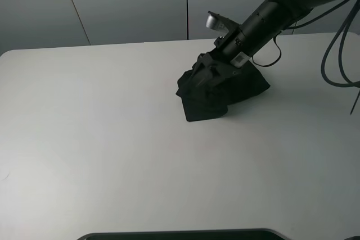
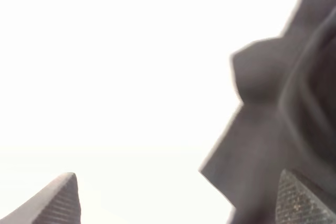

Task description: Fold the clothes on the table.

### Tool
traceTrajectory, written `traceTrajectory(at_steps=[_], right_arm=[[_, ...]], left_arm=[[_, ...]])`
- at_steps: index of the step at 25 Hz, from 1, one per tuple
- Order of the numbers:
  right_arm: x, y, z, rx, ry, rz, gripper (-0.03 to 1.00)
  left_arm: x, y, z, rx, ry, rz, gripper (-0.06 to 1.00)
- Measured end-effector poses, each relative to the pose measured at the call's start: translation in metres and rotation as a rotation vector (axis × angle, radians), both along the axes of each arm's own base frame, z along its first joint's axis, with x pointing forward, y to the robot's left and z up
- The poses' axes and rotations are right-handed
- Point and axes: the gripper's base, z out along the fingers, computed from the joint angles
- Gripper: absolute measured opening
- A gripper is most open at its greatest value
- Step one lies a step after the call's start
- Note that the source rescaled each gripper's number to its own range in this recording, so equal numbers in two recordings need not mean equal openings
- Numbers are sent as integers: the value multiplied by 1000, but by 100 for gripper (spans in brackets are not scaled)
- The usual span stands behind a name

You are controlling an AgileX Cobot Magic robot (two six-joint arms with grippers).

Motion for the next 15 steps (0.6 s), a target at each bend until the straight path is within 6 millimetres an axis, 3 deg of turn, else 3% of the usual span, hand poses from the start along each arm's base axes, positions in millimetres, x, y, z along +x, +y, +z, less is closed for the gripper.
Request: traceTrajectory(at_steps=[3,7,12,15], right_arm=[[-1,9,10,147,1,11,81],[0,9,10,160,-35,27,77],[7,-6,5,-75,-148,18,61],[14,-16,-1,-214,-208,-28,60]], left_arm=[[0,0,0,0,0,0,50],[0,0,-1,1,1,0,50],[0,0,-2,6,7,2,50],[0,0,-2,7,9,2,50]])
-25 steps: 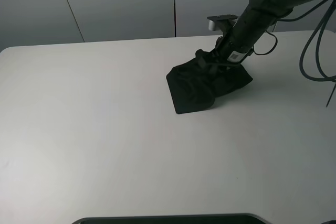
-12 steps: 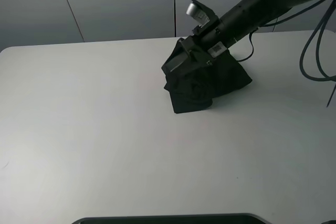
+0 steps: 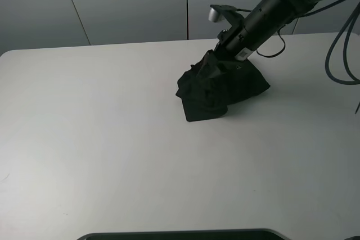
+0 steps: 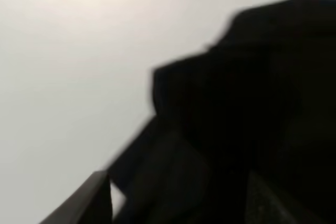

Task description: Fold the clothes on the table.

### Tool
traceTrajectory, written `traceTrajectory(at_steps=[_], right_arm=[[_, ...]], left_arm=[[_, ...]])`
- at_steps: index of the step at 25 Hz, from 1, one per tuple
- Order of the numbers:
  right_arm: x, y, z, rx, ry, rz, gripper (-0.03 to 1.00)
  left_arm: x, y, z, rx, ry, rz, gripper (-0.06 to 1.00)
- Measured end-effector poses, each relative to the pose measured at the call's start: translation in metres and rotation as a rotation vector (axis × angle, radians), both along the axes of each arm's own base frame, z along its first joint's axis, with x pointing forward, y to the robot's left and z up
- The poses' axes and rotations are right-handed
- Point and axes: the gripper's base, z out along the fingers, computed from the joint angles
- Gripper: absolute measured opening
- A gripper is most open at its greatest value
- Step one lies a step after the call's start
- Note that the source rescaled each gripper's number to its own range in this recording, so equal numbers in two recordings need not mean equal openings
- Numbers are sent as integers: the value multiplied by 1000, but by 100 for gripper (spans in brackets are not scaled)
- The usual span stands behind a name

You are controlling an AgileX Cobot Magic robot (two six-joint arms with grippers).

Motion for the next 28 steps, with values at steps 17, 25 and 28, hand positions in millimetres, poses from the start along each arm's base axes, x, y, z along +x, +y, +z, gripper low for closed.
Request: traceTrajectory(at_steps=[17,25,28], right_arm=[[-14,40,-45,127,153,52,59],[-37,86,-47,94,90,137,59],[-36,84,-47,66,69,144,59]], left_arm=[[0,-1,1,-10,-11,-4,50],[0,-1,1,-11,-10,-4,50],[0,0,0,-5,-3,-1,50]])
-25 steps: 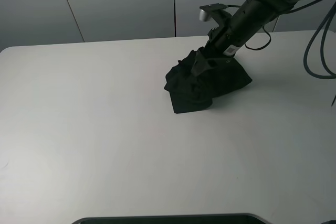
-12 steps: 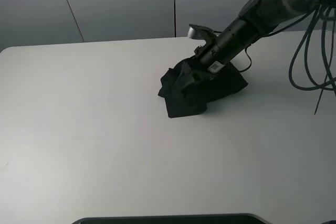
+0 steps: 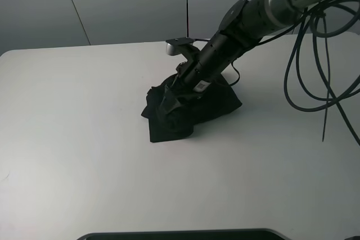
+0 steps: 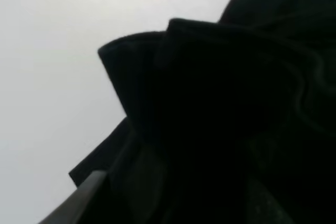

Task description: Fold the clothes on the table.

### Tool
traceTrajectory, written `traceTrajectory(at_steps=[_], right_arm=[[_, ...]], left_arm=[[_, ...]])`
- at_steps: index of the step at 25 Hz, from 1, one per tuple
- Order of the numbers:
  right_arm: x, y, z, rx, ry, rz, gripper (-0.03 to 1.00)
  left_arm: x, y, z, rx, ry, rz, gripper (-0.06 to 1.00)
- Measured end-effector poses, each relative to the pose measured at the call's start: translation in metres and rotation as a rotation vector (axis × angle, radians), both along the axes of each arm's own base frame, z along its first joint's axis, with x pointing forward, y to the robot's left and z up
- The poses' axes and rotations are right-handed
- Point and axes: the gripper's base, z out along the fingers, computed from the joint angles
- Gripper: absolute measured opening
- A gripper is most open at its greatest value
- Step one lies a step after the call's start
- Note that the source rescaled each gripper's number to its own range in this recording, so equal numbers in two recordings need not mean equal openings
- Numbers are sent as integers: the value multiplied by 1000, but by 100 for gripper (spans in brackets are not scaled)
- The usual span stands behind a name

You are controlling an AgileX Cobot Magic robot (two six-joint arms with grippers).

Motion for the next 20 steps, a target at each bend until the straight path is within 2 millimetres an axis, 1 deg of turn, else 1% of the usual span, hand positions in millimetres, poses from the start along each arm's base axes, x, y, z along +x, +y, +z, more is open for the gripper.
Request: traceTrajectory(at_steps=[3,6,9,11,13,15,17,20], right_arm=[[2,-2,9,-22,-54,15,59],[3,-5,32,-25,-131,42,60],[0,-10,71,-25,-225,48,69],[-3,-17,102,-43,-298,32,78],[-7,-28,128,-103,-385,27,85],[-12,-42,152,-183,-462,-6,89],[-17,-58,171,-300,-520,-39,90],[-25,-89,194,-543,-584,-109,90]], left_arm=[[0,1,-1,6,7,3,50],[0,0,-1,12,4,-2,50],[0,0,-1,32,-7,-19,50],[-1,1,0,41,-16,-25,50],[-3,3,5,38,-31,-27,50],[-7,8,12,39,-60,-28,50],[-14,15,23,40,-94,-24,50],[-29,31,41,45,-137,-8,50]])
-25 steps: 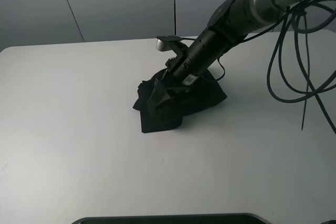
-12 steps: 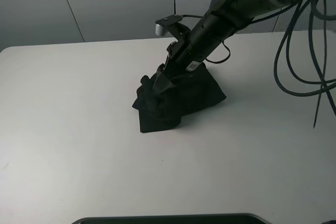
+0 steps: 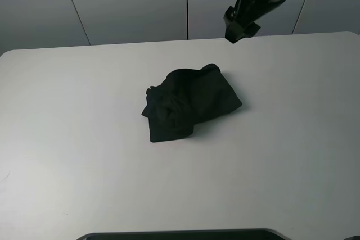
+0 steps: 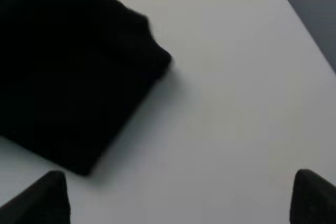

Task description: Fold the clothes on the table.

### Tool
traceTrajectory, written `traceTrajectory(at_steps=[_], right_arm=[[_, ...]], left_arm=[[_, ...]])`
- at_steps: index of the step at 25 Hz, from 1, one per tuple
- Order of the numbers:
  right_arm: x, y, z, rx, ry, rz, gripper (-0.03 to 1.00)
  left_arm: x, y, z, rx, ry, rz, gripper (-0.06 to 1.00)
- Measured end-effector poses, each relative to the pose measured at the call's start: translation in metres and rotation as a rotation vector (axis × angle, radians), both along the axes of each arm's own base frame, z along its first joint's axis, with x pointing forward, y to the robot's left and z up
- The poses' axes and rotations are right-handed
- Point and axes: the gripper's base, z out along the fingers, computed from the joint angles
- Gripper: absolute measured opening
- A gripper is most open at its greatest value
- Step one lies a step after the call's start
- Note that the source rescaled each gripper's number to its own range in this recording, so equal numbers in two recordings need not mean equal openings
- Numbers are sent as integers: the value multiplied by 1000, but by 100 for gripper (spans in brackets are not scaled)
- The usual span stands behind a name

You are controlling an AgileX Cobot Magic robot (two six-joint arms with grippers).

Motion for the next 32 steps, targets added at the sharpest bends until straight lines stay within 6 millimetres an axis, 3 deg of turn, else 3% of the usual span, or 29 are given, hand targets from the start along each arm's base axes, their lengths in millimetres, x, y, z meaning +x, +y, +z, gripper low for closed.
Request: traceTrajectory(at_steps=[4,9,11,14,17,21,23,27,32], right_arm=[[-14,-36,30,-210,-85,-171,90],[-51,-64,84,-158,-249,-273,90],[-76,-78,110,-93,-325,-301,90],[-128,-108,149,34,-461,-334,90],[-200,-145,178,205,-601,-344,90],[-289,-193,187,325,-791,-299,90],[-319,-209,184,337,-868,-268,90],[-362,-230,175,370,-977,-285,90],[-402,-236,165,351,-1090,-395,90]], left_arm=[[-21,29,20,46,-38,85,56],[-55,75,38,80,-24,265,82],[-75,95,45,68,-6,320,90],[-104,122,53,32,0,375,92],[-132,144,62,-50,-43,388,93],[-168,170,69,-166,-96,364,93],[-184,180,70,-216,-116,336,93],[-217,203,69,-317,-167,302,93],[-252,224,63,-436,-207,241,93]])
